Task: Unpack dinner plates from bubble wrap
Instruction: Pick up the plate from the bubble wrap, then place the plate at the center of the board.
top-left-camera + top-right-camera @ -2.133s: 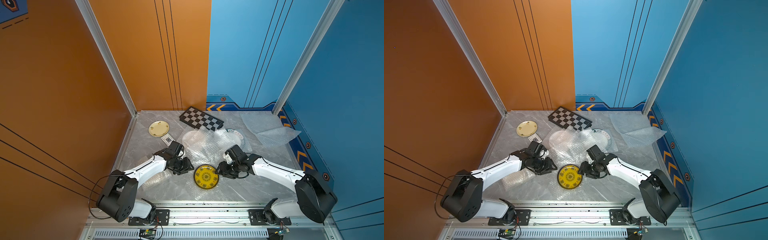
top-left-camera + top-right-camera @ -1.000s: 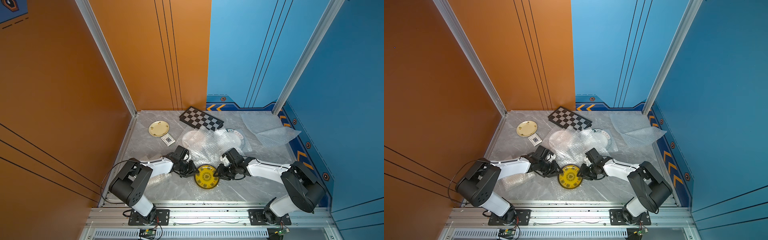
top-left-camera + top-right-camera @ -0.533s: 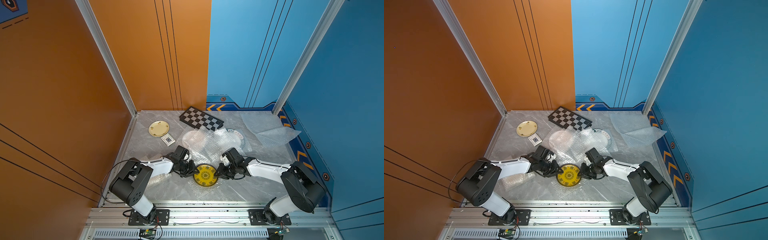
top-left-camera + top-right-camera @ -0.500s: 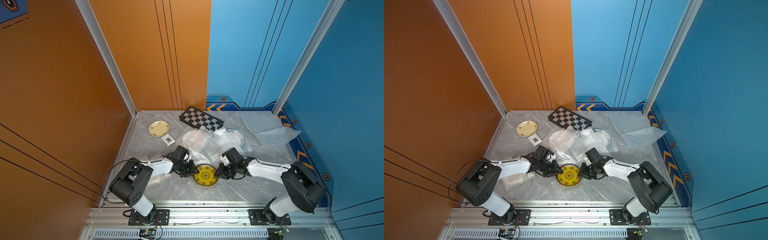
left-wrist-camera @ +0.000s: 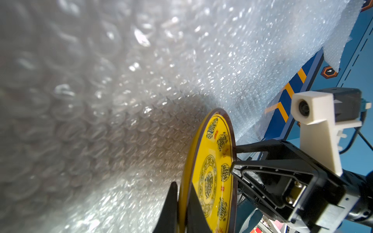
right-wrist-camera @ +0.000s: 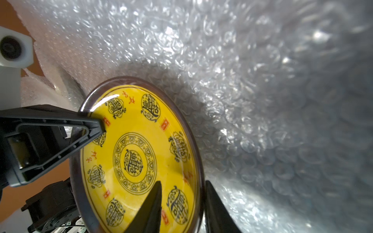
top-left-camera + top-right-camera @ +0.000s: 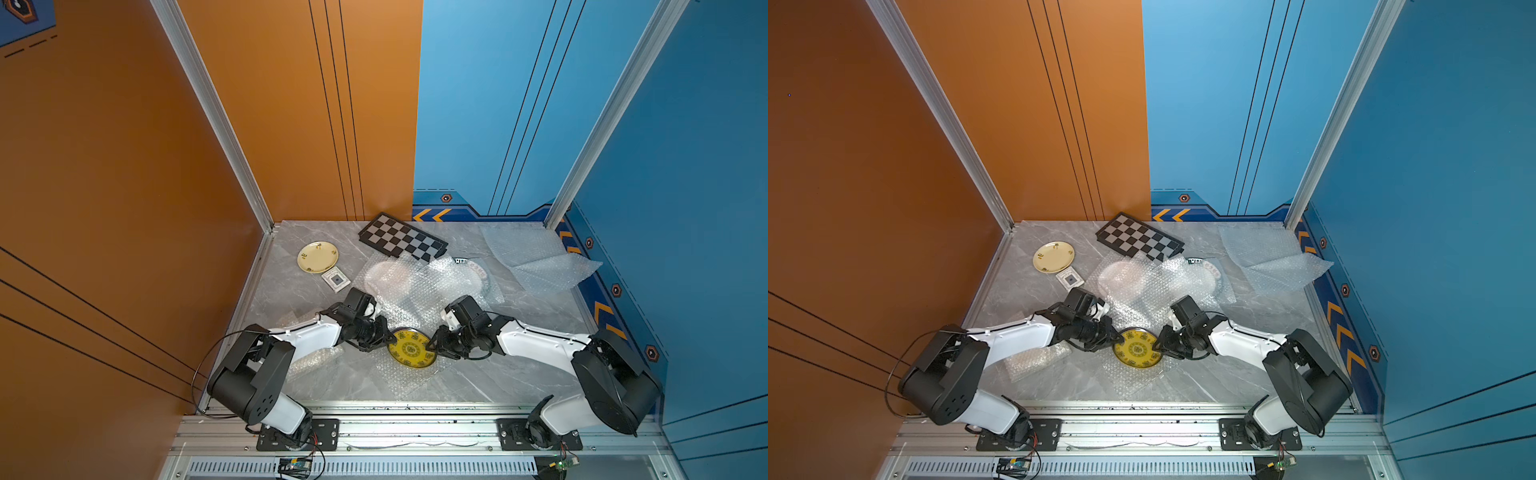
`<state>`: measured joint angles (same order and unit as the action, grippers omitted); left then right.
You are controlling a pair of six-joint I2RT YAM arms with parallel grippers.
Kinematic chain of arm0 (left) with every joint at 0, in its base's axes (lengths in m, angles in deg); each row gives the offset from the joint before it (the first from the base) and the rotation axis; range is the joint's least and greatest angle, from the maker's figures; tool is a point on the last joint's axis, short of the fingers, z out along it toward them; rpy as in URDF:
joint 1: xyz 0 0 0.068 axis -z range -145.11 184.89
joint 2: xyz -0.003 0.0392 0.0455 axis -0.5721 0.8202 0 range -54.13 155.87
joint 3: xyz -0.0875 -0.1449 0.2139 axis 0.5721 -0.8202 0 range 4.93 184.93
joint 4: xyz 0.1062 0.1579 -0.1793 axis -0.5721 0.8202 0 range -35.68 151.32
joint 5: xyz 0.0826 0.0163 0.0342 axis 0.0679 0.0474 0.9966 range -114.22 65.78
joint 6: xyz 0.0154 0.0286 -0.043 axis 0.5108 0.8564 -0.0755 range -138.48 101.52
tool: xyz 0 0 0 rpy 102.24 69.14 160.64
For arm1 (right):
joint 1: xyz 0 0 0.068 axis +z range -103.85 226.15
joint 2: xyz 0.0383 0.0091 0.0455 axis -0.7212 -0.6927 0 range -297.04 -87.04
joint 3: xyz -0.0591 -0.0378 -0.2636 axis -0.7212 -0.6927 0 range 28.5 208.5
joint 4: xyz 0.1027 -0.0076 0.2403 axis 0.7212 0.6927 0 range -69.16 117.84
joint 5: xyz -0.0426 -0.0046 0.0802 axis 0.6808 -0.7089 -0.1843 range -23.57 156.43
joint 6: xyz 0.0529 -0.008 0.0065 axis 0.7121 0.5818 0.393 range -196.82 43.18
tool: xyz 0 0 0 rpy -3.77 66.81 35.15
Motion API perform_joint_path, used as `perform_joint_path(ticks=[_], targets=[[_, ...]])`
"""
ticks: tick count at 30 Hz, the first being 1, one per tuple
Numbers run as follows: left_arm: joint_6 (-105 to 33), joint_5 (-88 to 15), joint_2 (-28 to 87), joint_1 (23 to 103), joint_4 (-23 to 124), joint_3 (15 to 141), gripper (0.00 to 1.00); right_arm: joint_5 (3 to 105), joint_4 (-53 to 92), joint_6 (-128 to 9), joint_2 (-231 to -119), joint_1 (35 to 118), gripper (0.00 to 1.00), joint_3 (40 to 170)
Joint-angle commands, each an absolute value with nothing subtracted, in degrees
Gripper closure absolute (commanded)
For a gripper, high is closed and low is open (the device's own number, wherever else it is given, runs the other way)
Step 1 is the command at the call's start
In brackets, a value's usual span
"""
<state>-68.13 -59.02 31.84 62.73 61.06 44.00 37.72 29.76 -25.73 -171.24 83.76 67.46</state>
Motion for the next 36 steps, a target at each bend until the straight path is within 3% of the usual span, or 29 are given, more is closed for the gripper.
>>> perform_joint_path(ticks=[1,10,20,27,36], targets=[[-65.63,-60.01,28.67,61.38,64.59,46.25,1.0,38.91,29.45,-25.85,-169.59,83.63,0.61,67.4],[-57.79,-53.3,22.53,59.74,75.61,51.05,1.0,41.62,29.45,-24.88,-165.61,83.24,0.58,64.36],[-57.28,-53.25,17.76,54.96,77.84,51.31,1.0,42.41,31.52,-24.88,-160.2,82.01,0.58,62.81],[-53.62,-55.02,14.88,42.06,84.02,54.08,1.0,42.48,32.67,-25.05,-159.37,81.53,0.57,63.69],[-52.69,-53.51,19.39,23.75,83.79,59.02,1.0,41.31,37.89,-27.46,-159.62,81.15,0.58,67.45]])
